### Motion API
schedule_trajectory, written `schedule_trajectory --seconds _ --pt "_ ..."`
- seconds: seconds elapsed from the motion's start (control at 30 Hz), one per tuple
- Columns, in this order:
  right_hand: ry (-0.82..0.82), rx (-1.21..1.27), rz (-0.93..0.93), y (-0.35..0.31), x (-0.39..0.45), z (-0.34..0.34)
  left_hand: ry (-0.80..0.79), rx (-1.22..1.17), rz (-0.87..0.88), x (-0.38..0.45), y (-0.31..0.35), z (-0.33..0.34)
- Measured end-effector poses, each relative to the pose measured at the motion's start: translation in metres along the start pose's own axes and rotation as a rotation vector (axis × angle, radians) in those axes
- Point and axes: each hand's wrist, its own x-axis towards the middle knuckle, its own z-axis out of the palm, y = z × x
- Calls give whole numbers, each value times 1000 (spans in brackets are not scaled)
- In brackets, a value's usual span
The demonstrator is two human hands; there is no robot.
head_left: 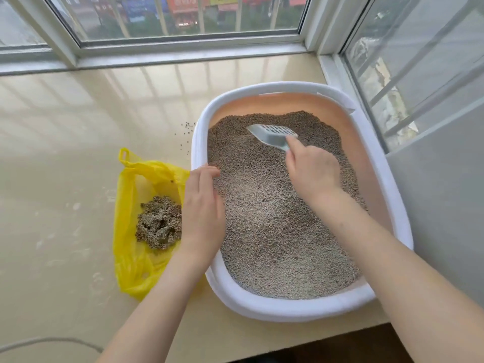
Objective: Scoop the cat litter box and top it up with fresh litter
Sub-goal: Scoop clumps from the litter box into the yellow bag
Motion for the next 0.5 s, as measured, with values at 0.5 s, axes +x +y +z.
schedule_trajectory --seconds 0.5 --pt "-345 66 -48 4 -127 -14 -25 77 -14 2 1 3"
